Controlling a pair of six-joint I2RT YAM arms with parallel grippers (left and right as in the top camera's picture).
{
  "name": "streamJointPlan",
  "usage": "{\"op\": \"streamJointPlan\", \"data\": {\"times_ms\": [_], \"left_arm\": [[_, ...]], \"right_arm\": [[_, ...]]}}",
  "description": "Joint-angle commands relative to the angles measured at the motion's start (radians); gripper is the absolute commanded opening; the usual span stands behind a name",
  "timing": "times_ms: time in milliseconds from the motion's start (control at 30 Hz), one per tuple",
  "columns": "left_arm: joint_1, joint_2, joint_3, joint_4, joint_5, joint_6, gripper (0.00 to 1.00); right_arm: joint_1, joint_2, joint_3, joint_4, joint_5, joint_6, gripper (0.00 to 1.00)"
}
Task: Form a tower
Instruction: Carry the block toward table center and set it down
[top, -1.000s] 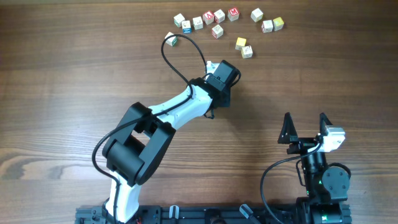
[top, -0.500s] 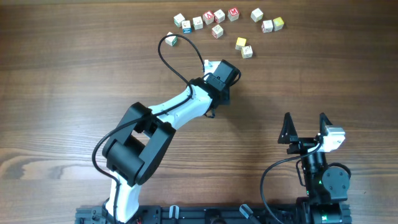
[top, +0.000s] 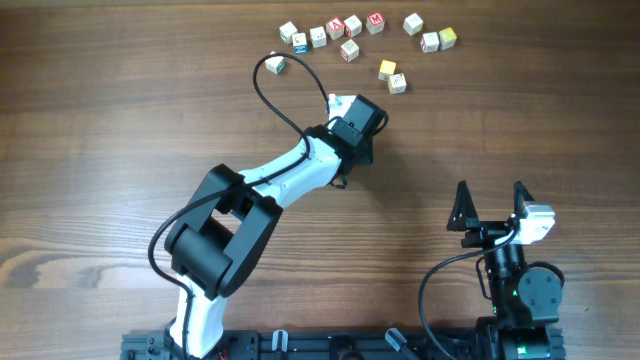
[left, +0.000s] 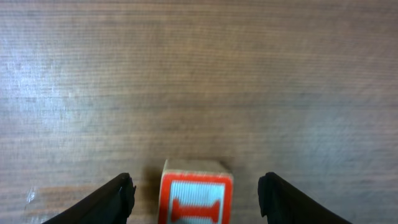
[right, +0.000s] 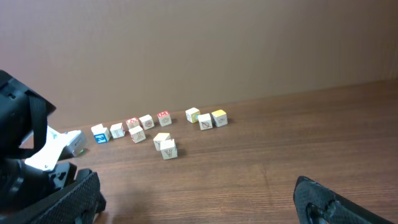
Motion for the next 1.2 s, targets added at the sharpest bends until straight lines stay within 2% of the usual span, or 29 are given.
{"op": "streamJointPlan", "data": {"times_ms": [0, 67, 167, 333, 567, 767, 833, 933, 1033, 1167], "left_arm": [[0.006, -0.006, -0.003, 0.034, -0.046, 0.005, 0.68], [0.009, -0.006, -0.003, 0.034, -0.046, 0.005, 0.65], [0.016, -0.005, -0.003, 0.034, -0.046, 0.005, 0.55], [0.018, -0.005, -0.003, 0.033, -0.046, 0.005, 0.48], [0.018, -0.005, -0.003, 0.032, -0.046, 0.0, 0.4], [0.018, -0.005, -0.003, 0.029, -0.046, 0.0, 0.39], [0.018, -0.005, -0.003, 0.029, -0.046, 0.0, 0.41], [0.018, -0.005, -0.003, 0.029, -0.055, 0.001, 0.53], [0.018, -0.025, -0.003, 0.029, -0.097, 0.005, 0.75], [0.018, -0.117, -0.002, 0.005, -0.103, 0.085, 0.81]], "right_arm": [[-0.006, 0.0, -0.001, 0.003, -0.009, 0.007, 1.0], [-0.006, 0.0, -0.001, 0.003, -0.009, 0.007, 1.0], [-0.006, 0.0, -0.001, 0.003, -0.009, 0.007, 1.0], [-0.006, 0.0, -0.001, 0.003, -0.009, 0.007, 1.0], [-0.006, 0.0, -0.001, 0.003, -0.009, 0.007, 1.0], [-0.006, 0.0, -0.001, 0.003, -0.009, 0.007, 1.0], [-0.006, 0.0, -0.001, 0.003, -0.009, 0.006, 1.0], [-0.006, 0.0, -0.001, 0.003, -0.009, 0.007, 1.0], [-0.006, 0.0, -0.001, 0.003, -0.009, 0.007, 1.0], [-0.006, 0.0, -0.001, 0.003, -0.009, 0.007, 1.0]]}}
